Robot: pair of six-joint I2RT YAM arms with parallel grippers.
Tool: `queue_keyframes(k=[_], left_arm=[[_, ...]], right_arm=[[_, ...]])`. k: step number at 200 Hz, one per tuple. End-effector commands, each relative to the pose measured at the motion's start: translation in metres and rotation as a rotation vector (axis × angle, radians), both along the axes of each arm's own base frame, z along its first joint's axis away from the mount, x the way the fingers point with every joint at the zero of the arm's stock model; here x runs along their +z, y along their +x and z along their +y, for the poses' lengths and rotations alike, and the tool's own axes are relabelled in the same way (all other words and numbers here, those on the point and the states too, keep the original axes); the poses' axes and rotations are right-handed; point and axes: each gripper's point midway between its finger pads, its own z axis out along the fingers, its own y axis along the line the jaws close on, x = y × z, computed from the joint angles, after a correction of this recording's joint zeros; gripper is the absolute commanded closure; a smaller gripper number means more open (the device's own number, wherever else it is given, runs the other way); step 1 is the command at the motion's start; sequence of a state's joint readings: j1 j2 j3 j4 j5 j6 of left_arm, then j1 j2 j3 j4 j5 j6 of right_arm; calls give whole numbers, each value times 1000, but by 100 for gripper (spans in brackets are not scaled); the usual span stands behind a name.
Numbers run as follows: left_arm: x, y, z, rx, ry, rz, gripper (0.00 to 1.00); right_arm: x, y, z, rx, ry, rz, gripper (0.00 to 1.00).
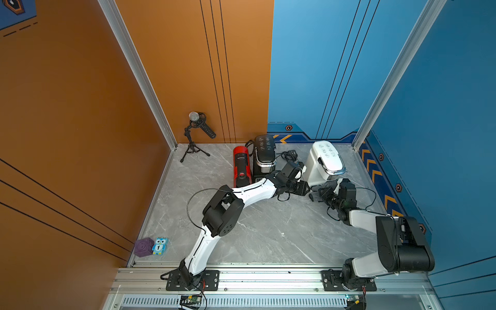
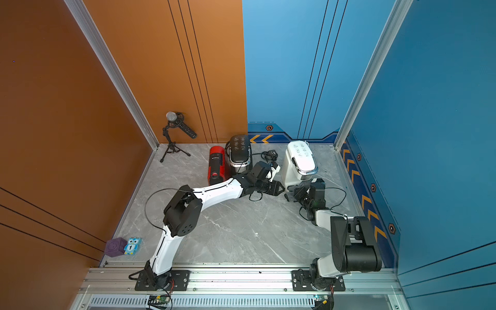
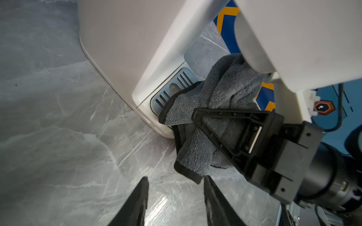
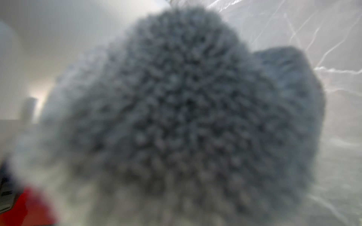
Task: Wipe the surface of a coffee machine
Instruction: Wipe the dirt from the surface of the coffee machine.
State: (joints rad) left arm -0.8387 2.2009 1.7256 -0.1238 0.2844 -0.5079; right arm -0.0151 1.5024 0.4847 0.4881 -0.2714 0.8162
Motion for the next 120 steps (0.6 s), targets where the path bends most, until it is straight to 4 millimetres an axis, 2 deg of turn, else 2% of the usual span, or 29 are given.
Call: queue_keyframes(k=[1,36,70,98,120], left_arm=[[3,-1,11,9,34,-30,53],[5,0,26,37,62,-56,53],[21,5,41,64,64,-119,53],[37,11,57,99,50,-175,53],[51,14,69,126,41,-224,53]], right_arm=[[-16,-1,-14,-60,-3,37,82],[-18,-5,-49,-154,-7,46,82],[-11,-14,-84,-246,-2,33,82],[0,-21,-100,-278,-4,15,81],[16,-23,-98,-260,-15,-14,81]])
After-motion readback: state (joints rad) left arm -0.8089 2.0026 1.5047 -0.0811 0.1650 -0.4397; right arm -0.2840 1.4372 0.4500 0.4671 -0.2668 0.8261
